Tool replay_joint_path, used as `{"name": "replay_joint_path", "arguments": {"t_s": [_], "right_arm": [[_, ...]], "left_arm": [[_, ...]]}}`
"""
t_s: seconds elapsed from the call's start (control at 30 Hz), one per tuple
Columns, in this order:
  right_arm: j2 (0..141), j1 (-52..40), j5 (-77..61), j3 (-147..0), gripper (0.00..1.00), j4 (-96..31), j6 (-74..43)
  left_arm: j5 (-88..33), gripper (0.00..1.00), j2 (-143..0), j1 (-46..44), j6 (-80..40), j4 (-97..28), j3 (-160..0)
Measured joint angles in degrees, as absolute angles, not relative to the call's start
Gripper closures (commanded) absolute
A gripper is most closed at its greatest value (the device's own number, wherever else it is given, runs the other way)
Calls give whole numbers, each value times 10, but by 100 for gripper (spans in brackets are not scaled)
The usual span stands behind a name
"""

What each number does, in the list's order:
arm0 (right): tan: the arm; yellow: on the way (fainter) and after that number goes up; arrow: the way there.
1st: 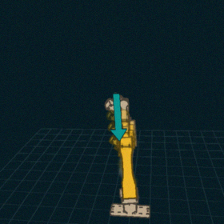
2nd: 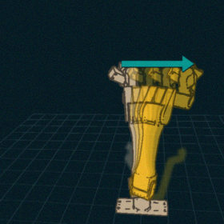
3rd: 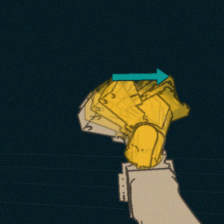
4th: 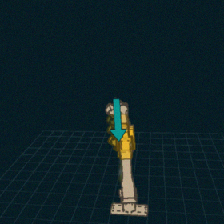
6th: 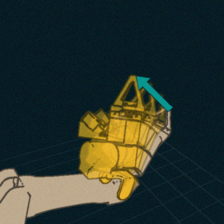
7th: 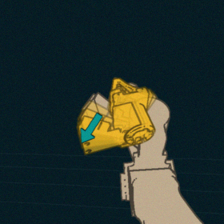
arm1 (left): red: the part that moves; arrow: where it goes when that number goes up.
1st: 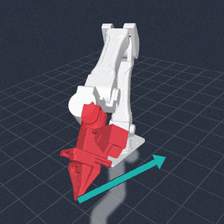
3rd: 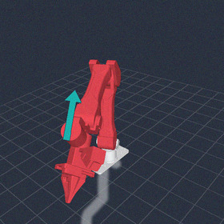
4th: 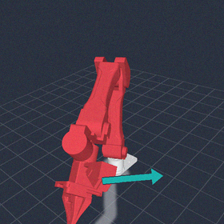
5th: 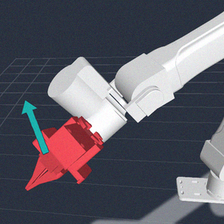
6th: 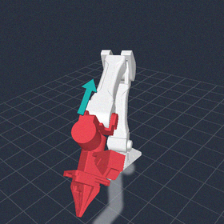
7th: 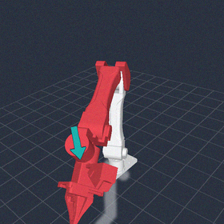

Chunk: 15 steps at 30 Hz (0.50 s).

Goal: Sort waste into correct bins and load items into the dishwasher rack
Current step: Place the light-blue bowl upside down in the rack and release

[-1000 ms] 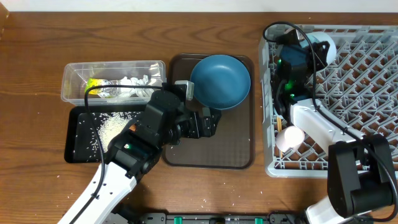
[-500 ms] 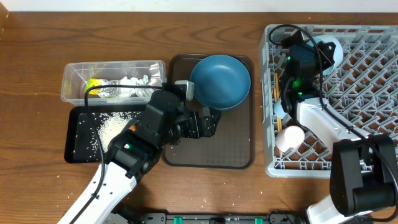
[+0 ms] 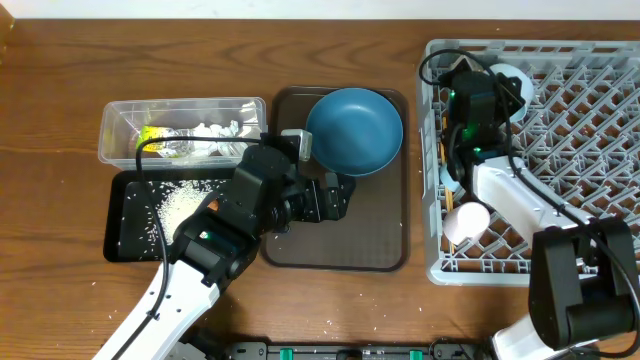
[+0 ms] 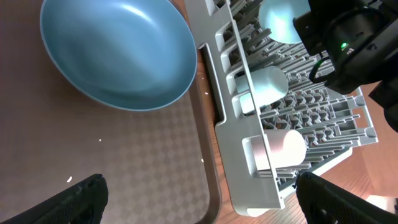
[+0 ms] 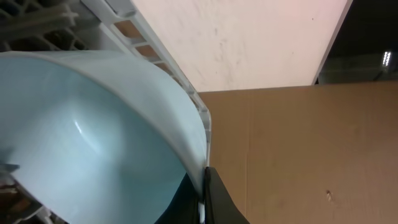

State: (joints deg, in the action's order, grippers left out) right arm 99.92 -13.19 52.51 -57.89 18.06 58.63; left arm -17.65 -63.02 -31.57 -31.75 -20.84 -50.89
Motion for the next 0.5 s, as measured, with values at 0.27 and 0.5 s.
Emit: {"name": "replay_joint_path", "arguments": {"t_s": [0.27, 0.5], "right_arm": [[999, -171, 544, -578, 79, 175, 589], [999, -200, 571, -575, 51, 167, 588]], "left_arm": [[-176, 2, -630, -316, -317, -208, -509], [-176, 2, -630, -316, -317, -209, -509]]}}
